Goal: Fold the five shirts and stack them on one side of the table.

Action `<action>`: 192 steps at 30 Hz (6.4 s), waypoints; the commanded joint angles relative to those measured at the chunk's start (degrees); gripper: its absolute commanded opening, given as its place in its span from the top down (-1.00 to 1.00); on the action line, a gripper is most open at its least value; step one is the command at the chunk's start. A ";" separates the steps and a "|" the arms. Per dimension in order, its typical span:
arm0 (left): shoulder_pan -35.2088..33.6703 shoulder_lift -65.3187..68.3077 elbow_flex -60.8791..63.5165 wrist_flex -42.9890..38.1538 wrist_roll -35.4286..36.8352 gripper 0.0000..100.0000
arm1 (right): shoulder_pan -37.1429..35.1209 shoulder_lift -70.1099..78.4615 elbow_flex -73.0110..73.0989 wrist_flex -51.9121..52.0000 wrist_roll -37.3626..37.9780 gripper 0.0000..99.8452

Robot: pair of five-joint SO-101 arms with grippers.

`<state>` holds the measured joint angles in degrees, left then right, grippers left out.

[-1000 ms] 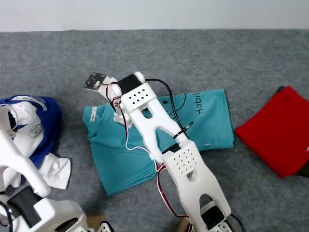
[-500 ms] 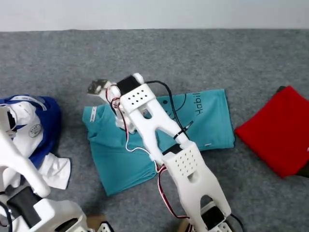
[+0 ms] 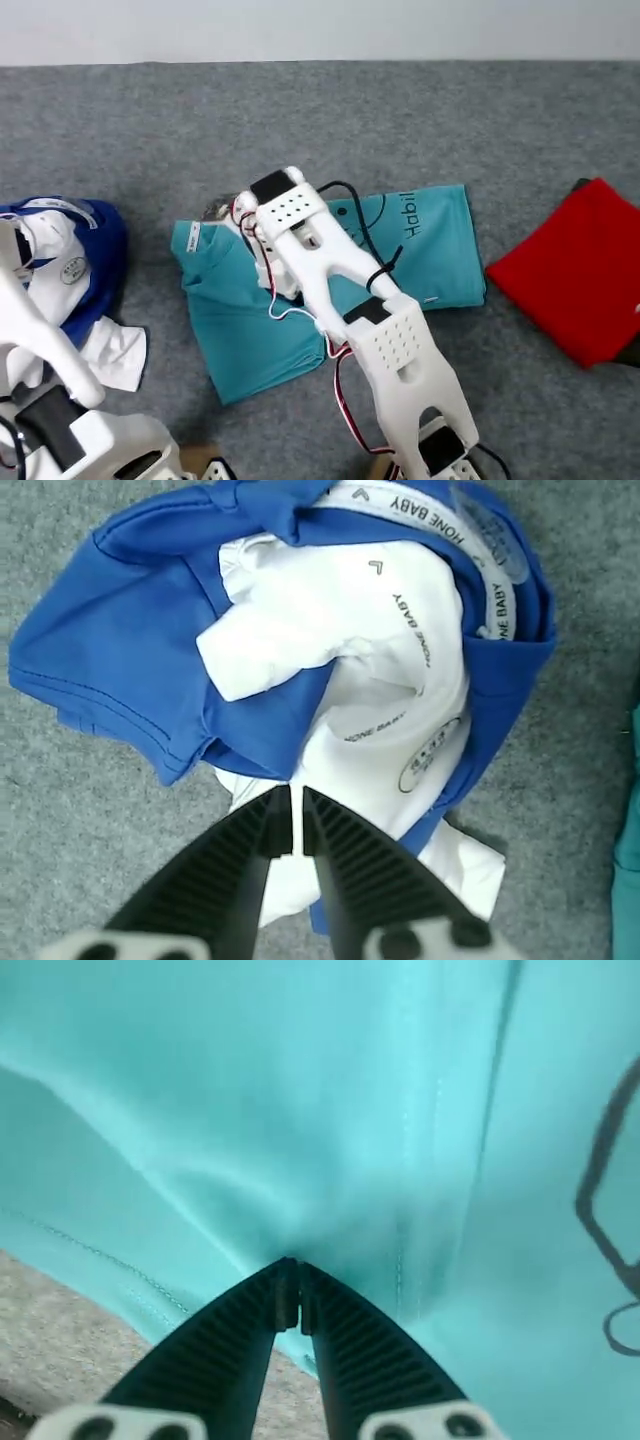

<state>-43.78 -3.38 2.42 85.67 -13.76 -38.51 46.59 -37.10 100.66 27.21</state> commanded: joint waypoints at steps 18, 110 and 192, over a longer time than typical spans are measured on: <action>-7.47 -0.35 -0.66 -3.16 -0.62 0.93 | -12.00 -32.84 26.37 2.15 -0.26 0.58; -7.65 -0.26 -0.22 -3.16 -3.34 0.93 | -6.37 -16.75 -10.46 2.42 -0.35 0.98; 2.37 -15.38 2.24 14.24 -9.32 0.93 | 39.60 -1.19 3.52 -11.47 -26.02 0.39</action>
<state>-42.02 -17.10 4.79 98.95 -22.64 0.70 44.75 -32.97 90.55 1.71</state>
